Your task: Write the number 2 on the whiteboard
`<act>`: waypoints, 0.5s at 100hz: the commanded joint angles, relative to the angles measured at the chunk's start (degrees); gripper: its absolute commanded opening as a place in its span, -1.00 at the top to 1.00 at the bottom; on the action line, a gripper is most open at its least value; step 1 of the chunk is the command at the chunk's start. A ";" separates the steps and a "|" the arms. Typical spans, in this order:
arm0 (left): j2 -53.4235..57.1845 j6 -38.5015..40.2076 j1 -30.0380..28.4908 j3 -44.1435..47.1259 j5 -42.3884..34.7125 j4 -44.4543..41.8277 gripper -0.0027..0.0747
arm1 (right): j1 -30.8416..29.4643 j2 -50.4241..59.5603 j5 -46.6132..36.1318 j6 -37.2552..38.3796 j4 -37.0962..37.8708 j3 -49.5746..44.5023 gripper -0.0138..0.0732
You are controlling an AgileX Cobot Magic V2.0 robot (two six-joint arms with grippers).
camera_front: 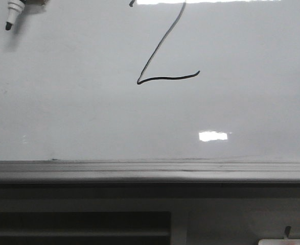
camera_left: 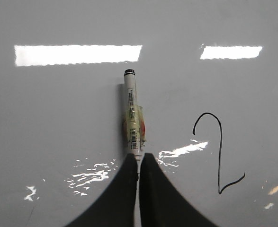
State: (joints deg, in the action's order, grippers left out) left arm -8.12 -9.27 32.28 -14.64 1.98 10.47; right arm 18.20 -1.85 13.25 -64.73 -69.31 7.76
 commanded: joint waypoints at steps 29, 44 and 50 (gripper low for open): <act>-0.50 0.04 0.39 -1.42 -4.65 0.51 0.98 | -0.38 -0.40 -2.07 -0.64 -0.89 1.32 0.81; -0.41 0.04 0.27 -0.69 -4.65 0.51 0.98 | -0.38 -0.40 -2.07 -0.64 -0.89 1.32 0.81; -0.41 0.04 0.26 -0.58 -4.05 0.40 0.98 | -0.38 -0.40 -2.07 -0.64 -0.89 1.32 0.81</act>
State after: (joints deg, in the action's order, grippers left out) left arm -8.02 -9.27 32.28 -14.10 1.90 10.58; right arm 18.20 -1.85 13.25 -64.73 -69.31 7.76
